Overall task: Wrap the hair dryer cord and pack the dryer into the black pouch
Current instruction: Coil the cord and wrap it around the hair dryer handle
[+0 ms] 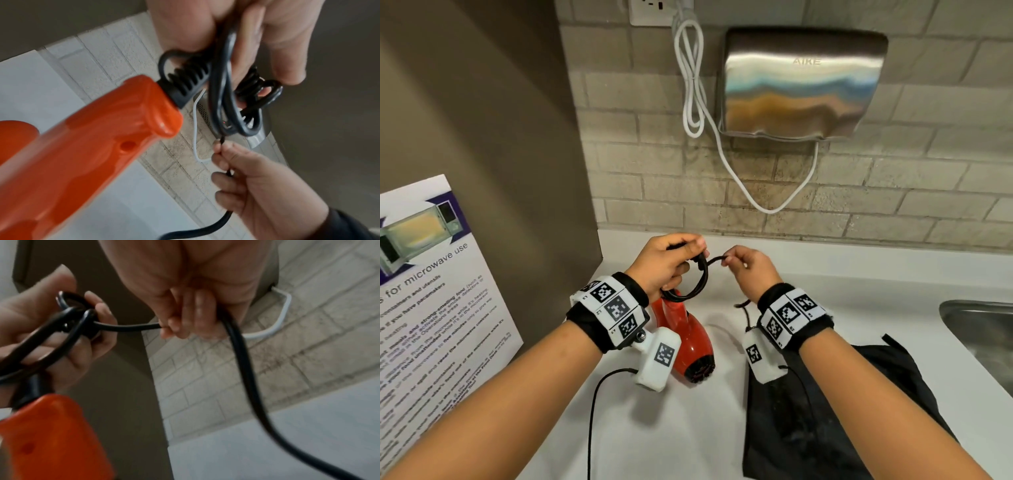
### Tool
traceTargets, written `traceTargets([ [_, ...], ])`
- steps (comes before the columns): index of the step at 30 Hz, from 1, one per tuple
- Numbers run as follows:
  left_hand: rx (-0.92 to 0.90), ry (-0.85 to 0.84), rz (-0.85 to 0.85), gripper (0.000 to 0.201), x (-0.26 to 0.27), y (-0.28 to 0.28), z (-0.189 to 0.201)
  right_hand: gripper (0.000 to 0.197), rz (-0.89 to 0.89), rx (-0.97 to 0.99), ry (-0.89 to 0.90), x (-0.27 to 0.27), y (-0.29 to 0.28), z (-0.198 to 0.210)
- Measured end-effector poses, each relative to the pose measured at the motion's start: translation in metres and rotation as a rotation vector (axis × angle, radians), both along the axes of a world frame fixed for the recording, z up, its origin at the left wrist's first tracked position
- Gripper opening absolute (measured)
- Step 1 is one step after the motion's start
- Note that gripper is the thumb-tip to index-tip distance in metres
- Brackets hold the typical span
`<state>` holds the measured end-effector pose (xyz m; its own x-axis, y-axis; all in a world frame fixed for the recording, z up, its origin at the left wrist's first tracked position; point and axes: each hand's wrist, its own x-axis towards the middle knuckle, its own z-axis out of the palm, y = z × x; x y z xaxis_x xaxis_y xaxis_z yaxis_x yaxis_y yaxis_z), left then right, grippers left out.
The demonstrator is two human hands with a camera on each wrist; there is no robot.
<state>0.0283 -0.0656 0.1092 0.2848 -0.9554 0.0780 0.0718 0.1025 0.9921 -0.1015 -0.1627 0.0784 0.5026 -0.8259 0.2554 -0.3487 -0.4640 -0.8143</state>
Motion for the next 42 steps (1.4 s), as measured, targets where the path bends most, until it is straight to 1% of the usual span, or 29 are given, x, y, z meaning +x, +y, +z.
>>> traceTargets([
  [2, 0.014, -0.017, 0.031, 0.007, 0.0, -0.002, 0.001, 0.019, -0.074, -0.063, -0.069, -0.002, -0.005, 0.013],
  [6, 0.035, -0.062, 0.036, 0.014, 0.0, -0.003, 0.0, 0.017, -0.122, -0.153, -0.165, -0.006, -0.007, 0.038],
  [10, 0.003, -0.029, -0.028, 0.012, -0.001, 0.0, 0.002, 0.017, -0.142, -0.324, -0.146, -0.011, -0.002, 0.06],
  [12, -0.011, -0.031, -0.044, 0.01, -0.002, 0.001, 0.002, 0.017, -0.146, -0.376, -0.123, -0.013, 0.001, 0.066],
  [14, -0.013, -0.066, -0.039, 0.011, -0.002, 0.001, 0.002, 0.017, -0.148, -0.385, -0.104, -0.016, 0.003, 0.069],
  [18, -0.006, -0.202, -0.041, 0.02, -0.003, 0.0, 0.004, 0.017, -0.146, -0.414, -0.089, -0.019, 0.013, 0.074],
  [21, 0.01, -0.218, -0.085, 0.029, -0.003, 0.001, 0.005, 0.018, -0.138, -0.448, -0.095, -0.021, 0.021, 0.08],
  [31, 0.024, -0.285, -0.103, 0.016, -0.001, 0.002, 0.007, 0.017, -0.108, -0.507, -0.116, -0.018, 0.032, 0.086],
  [34, 0.027, -0.318, -0.122, 0.019, 0.001, 0.003, 0.007, 0.017, -0.087, -0.535, -0.109, -0.014, 0.034, 0.086],
  [37, 0.051, -0.367, -0.128, 0.036, 0.004, 0.004, 0.008, 0.018, -0.079, -0.562, -0.085, -0.012, 0.034, 0.088],
  [38, 0.053, -0.382, -0.129, 0.039, 0.005, 0.005, 0.008, 0.018, -0.074, -0.57, -0.086, -0.011, 0.035, 0.089],
  [40, 0.04, -0.412, -0.142, 0.036, 0.004, 0.007, 0.009, 0.018, -0.057, -0.584, -0.088, -0.009, 0.036, 0.09],
  [42, 0.032, -0.413, -0.146, 0.029, 0.002, 0.008, 0.008, 0.019, -0.035, -0.587, -0.077, -0.006, 0.037, 0.091],
])
